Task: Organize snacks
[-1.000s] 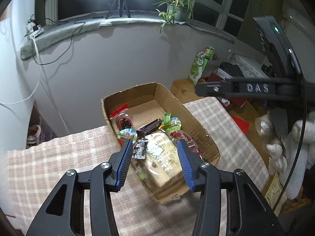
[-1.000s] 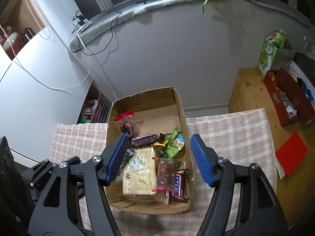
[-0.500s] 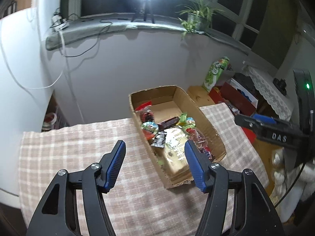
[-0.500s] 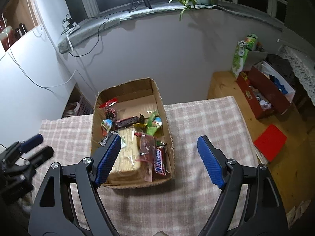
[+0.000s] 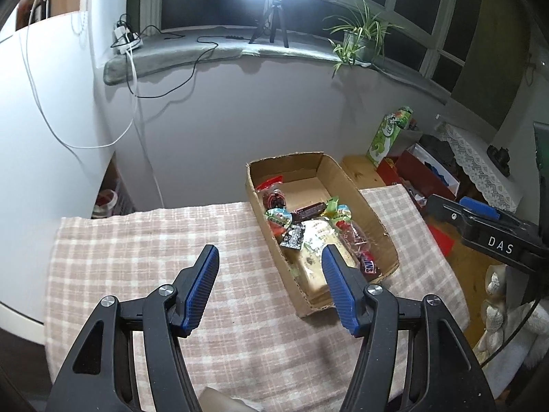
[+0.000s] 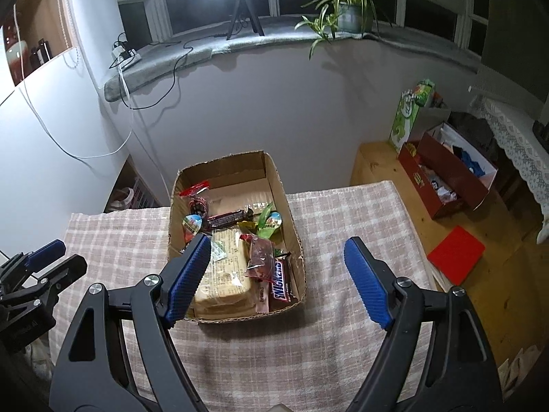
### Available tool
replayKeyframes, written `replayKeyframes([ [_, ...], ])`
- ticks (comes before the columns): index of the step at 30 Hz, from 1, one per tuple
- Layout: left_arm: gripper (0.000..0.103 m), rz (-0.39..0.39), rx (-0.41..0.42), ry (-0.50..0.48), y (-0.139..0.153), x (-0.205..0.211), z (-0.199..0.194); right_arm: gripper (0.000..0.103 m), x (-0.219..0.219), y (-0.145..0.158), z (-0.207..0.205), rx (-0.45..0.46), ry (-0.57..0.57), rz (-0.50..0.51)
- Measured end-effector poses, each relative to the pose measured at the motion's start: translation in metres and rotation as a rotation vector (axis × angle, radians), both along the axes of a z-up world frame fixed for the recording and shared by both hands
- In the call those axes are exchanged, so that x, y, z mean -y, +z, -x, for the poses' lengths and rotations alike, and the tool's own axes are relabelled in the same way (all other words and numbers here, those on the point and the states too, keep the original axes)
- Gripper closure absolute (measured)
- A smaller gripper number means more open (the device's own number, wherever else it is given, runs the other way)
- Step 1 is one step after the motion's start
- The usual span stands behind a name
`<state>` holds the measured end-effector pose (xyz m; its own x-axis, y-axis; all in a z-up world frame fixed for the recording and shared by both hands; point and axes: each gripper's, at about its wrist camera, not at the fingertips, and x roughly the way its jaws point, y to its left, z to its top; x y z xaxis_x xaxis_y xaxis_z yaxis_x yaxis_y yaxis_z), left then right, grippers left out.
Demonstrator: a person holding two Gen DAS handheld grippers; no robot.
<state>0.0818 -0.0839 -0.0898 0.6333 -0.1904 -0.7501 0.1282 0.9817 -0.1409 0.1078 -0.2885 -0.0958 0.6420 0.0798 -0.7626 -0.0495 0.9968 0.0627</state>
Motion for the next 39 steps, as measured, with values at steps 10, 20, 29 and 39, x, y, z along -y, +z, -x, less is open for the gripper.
replayKeyframes([
  [10, 0.041, 0.004, 0.02, -0.013, 0.006, 0.003, 0.004, 0.02, -0.002, 0.004, 0.004, 0.011, 0.002, 0.009],
  [20, 0.04, 0.003, 0.033, -0.023, 0.011, 0.006, 0.006, 0.02, -0.002, 0.009, 0.008, 0.015, 0.002, 0.008],
  [29, 0.039, 0.004, 0.036, -0.025, 0.012, 0.007, 0.008, 0.02, -0.004, 0.011, 0.01, 0.015, 0.003, 0.006],
  [39, 0.039, -0.014, 0.031, -0.01, 0.009, 0.005, 0.007, 0.02, -0.005, 0.01, 0.012, 0.011, 0.004, 0.004],
])
